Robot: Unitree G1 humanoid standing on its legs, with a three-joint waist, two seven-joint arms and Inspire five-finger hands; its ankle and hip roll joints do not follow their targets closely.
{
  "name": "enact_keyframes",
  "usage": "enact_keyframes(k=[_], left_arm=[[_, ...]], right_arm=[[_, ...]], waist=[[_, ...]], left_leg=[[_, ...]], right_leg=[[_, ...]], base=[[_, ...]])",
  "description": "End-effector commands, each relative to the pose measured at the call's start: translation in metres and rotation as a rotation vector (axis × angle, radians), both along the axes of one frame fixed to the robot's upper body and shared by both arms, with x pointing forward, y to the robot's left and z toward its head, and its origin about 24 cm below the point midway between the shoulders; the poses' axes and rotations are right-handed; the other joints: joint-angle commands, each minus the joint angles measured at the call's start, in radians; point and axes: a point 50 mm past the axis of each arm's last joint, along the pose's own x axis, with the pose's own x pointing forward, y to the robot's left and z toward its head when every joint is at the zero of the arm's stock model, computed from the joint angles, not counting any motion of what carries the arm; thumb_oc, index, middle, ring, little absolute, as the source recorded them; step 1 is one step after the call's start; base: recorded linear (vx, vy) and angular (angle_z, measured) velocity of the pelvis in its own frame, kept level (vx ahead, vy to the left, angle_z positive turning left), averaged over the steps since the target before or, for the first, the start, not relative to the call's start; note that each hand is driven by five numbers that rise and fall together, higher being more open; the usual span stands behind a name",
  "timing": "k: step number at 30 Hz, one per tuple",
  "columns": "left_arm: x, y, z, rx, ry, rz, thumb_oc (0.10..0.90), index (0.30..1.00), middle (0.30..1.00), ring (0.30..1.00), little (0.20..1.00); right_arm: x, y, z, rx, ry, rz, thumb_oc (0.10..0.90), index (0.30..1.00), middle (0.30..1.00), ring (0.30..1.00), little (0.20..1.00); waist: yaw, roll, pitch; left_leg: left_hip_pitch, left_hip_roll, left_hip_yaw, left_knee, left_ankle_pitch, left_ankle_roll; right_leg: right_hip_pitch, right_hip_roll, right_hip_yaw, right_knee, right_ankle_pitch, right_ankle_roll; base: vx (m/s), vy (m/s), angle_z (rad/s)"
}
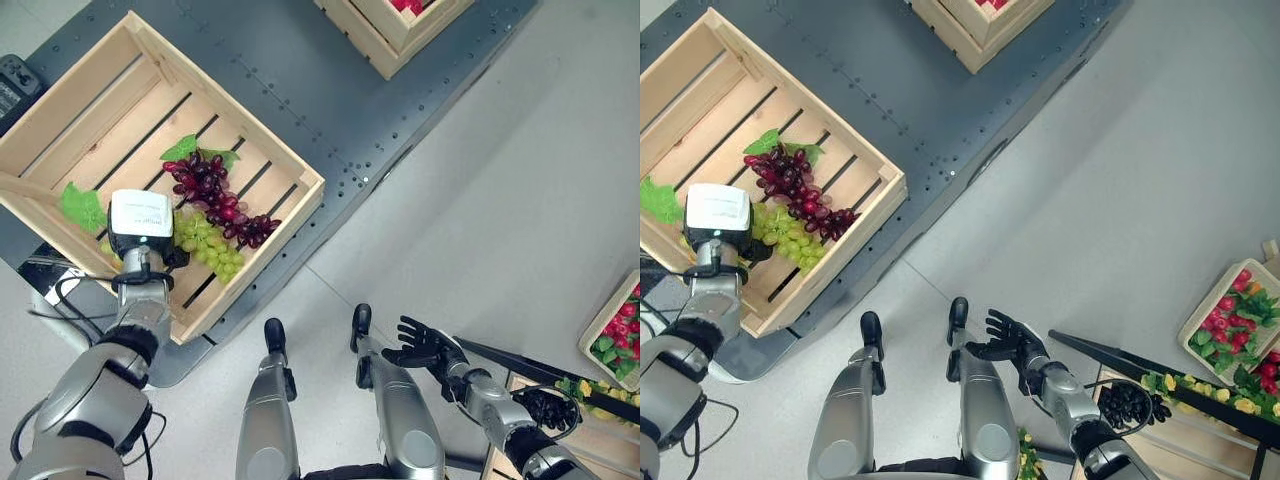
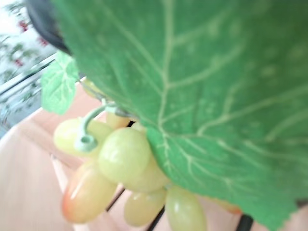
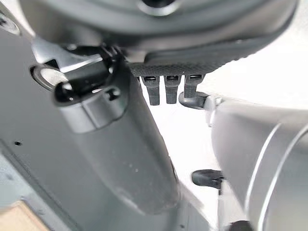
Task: Pick up the fruits from the basket on one side to the basket on the other side
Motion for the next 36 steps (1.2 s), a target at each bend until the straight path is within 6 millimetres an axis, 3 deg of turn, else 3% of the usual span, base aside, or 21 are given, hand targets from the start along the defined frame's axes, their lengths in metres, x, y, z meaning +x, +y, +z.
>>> enact_keyframes(k=[1,8,14,19,25,28,31,36], left_arm=[[-0.011,0.012,0.05,0.079,-0.342,-0.05,0.4,0.3,0.3,0.3,0.3],[-0.044,0.009,0.041,0.066,-0.462,-0.118,0.4,0.3,0.3,0.3,0.3],[-0.073,0.01,0.05,0.051,-0.577,-0.172,0.4,0.3,0.3,0.3,0.3],[-0.094,-0.003,0.05,0.109,-0.553,-0.317,0.4,0.3,0.3,0.3,0.3],[-0.09,-0.025,0.06,0.195,-0.354,-0.515,0.4,0.3,0.3,0.3,0.3],[-0.083,-0.039,0.069,0.247,-0.34,-0.63,0.4,0.3,0.3,0.3,0.3],[-0.072,-0.066,0.08,0.329,-0.362,-0.805,0.4,0.3,0.3,0.3,0.3],[-0.059,-0.105,0.095,0.384,-0.436,-1.001,0.4,0.3,0.3,0.3,0.3]], right_arm=[[-0.017,-0.032,0.01,0.019,-0.092,-0.153,0.8,0.9,0.9,0.9,0.9],[-0.033,-0.039,0.009,0.05,-0.121,-0.244,0.8,0.9,0.9,0.9,0.9],[-0.044,-0.043,0.016,0.083,-0.178,-0.311,0.8,0.9,0.9,0.9,0.9],[-0.045,-0.041,0.045,0.103,-0.31,-0.246,0.8,0.9,0.9,0.9,0.9],[-0.027,-0.036,0.097,0.169,-0.462,-0.076,0.8,0.9,0.9,0.9,0.9],[-0.014,-0.026,0.12,0.222,-0.47,0.055,0.8,0.9,0.9,0.9,0.9],[0.001,-0.009,0.144,0.293,-0.504,0.189,0.8,0.9,0.9,0.9,0.9],[0.014,0.015,0.166,0.366,-0.55,0.298,0.8,0.9,0.9,0.9,0.9]], waist=[[0.027,0.064,-0.068],[0.056,0.085,-0.131],[0.077,0.089,-0.22],[0.079,0.098,-0.301],[0.075,0.111,-0.366],[0.072,0.121,-0.379],[0.069,0.123,-0.395],[0.067,0.128,-0.421]], left_leg=[[-0.019,-0.049,-0.004,0.071,-0.034,-0.011],[0.068,-0.058,-0.021,-0.017,-0.021,-0.015],[0.177,-0.062,-0.038,-0.121,-0.007,-0.021],[0.271,-0.053,-0.058,-0.214,0.015,-0.029],[0.339,-0.048,-0.06,-0.271,0.02,-0.031],[0.363,-0.048,-0.059,-0.276,0.013,-0.03],[0.381,-0.049,-0.053,-0.276,0.004,-0.032],[0.398,-0.05,-0.053,-0.276,-0.009,-0.031]], right_leg=[[0.076,-0.037,-0.015,0.039,-0.091,0.049],[0.162,-0.046,-0.049,-0.017,-0.091,0.054],[0.268,-0.049,-0.077,-0.091,-0.078,0.065],[0.346,-0.041,-0.084,-0.136,-0.072,0.066],[0.398,-0.038,-0.093,-0.175,-0.058,0.075],[0.422,-0.042,-0.1,-0.196,-0.046,0.08],[0.445,-0.046,-0.103,-0.218,-0.033,0.085],[0.462,-0.053,-0.106,-0.23,-0.028,0.089]], base=[[0.04,-0.041,0.02],[0.05,-0.053,0.13],[0.08,-0.068,0.18],[0.11,-0.044,0.09],[0.06,-0.043,0.03],[0.01,-0.01,0.01],[0.0,0.0,0.0],[0.03,-0.014,0.07]])
